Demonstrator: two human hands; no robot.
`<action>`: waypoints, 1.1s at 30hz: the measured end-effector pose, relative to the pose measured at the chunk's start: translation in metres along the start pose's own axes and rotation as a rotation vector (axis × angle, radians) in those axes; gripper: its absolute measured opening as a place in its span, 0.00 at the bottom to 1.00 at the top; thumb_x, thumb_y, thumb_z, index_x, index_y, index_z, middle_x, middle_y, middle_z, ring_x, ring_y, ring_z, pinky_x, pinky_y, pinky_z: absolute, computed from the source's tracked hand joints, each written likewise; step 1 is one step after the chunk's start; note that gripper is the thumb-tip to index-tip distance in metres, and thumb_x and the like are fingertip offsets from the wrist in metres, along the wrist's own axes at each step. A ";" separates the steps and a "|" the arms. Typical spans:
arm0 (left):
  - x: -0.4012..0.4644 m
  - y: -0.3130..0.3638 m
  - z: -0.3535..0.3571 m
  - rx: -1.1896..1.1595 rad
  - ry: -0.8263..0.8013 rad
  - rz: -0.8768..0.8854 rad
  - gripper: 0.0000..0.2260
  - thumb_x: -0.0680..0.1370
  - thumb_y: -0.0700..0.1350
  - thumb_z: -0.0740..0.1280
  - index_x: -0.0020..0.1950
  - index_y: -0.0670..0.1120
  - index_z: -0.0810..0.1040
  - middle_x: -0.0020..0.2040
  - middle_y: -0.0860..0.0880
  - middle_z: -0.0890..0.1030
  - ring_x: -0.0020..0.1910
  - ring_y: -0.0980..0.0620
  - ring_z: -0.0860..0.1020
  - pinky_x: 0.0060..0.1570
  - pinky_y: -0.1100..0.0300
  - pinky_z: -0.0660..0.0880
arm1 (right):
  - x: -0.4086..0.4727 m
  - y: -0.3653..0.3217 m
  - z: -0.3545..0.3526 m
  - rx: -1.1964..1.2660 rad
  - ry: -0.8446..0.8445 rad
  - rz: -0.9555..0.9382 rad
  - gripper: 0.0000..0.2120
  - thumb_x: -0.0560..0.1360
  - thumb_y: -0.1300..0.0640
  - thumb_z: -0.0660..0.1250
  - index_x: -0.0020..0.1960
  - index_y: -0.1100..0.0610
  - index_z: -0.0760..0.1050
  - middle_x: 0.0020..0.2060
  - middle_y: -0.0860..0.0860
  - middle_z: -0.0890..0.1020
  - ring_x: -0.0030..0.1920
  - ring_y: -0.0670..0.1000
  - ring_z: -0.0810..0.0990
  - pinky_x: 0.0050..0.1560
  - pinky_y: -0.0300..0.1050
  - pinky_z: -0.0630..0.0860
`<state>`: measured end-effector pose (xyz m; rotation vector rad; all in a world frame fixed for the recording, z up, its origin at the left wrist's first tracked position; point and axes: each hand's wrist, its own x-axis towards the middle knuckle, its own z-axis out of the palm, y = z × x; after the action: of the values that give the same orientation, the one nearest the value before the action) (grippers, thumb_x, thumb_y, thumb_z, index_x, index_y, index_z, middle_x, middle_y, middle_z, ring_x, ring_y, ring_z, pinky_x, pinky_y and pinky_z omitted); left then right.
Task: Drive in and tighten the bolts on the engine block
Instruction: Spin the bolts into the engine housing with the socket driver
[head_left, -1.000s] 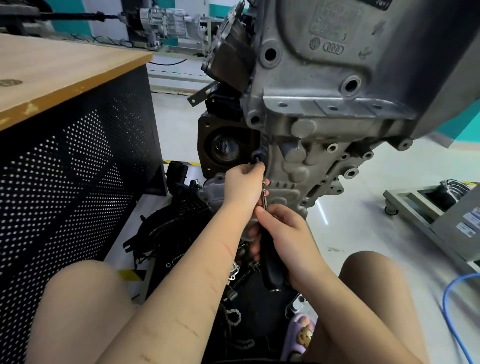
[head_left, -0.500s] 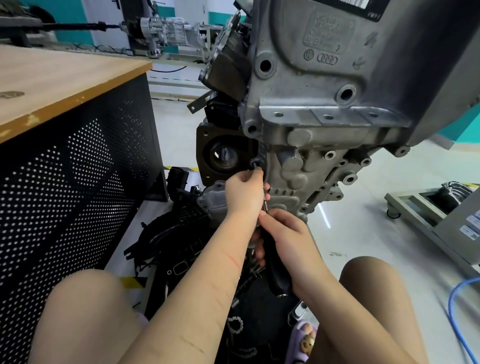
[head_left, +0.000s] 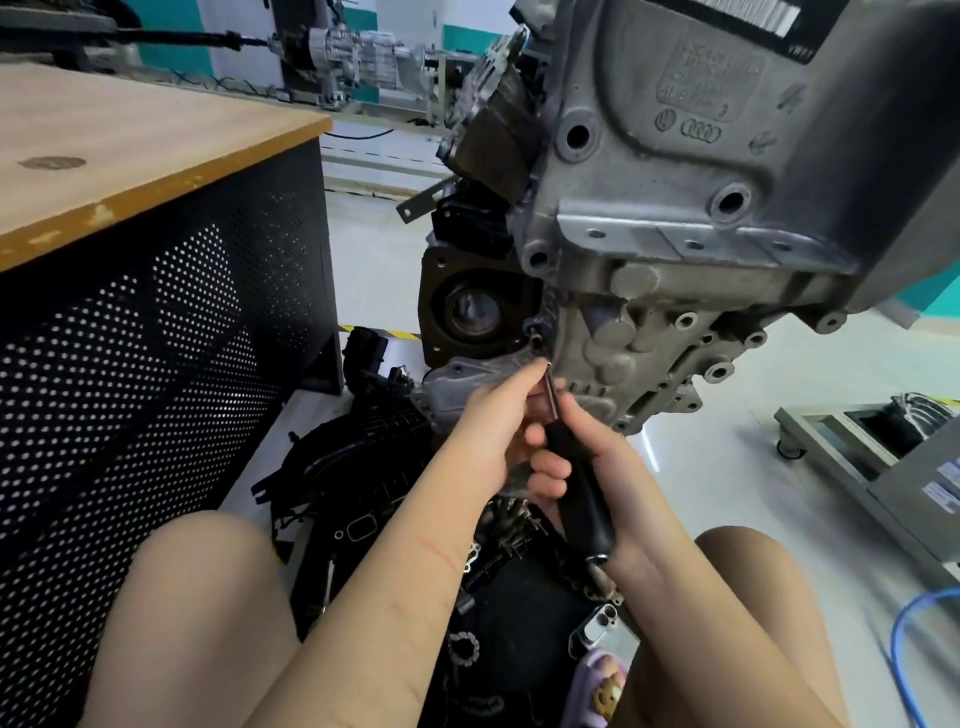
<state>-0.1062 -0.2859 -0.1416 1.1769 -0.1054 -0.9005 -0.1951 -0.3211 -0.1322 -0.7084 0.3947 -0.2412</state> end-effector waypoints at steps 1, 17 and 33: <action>-0.004 0.000 -0.002 -0.017 -0.084 -0.053 0.12 0.77 0.51 0.63 0.39 0.46 0.79 0.34 0.50 0.79 0.21 0.55 0.73 0.19 0.68 0.70 | 0.000 0.000 0.002 0.093 -0.013 0.026 0.11 0.72 0.54 0.61 0.39 0.60 0.77 0.29 0.53 0.73 0.18 0.42 0.66 0.16 0.32 0.65; -0.007 -0.006 0.008 -0.048 -0.030 0.046 0.10 0.76 0.44 0.67 0.35 0.45 0.73 0.19 0.53 0.76 0.19 0.61 0.74 0.21 0.71 0.67 | -0.022 0.010 -0.014 -0.172 0.237 0.050 0.05 0.72 0.57 0.62 0.43 0.59 0.73 0.28 0.50 0.77 0.23 0.43 0.72 0.21 0.31 0.70; -0.019 -0.009 0.010 -0.217 -0.193 -0.018 0.13 0.80 0.46 0.60 0.38 0.43 0.74 0.24 0.53 0.79 0.24 0.59 0.78 0.26 0.68 0.72 | -0.023 0.002 0.004 0.144 0.188 0.128 0.13 0.67 0.54 0.64 0.38 0.65 0.76 0.26 0.55 0.76 0.18 0.45 0.72 0.15 0.32 0.67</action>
<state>-0.1289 -0.2813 -0.1376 0.8895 -0.1494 -1.0133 -0.2138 -0.3095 -0.1241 -0.5181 0.5934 -0.2132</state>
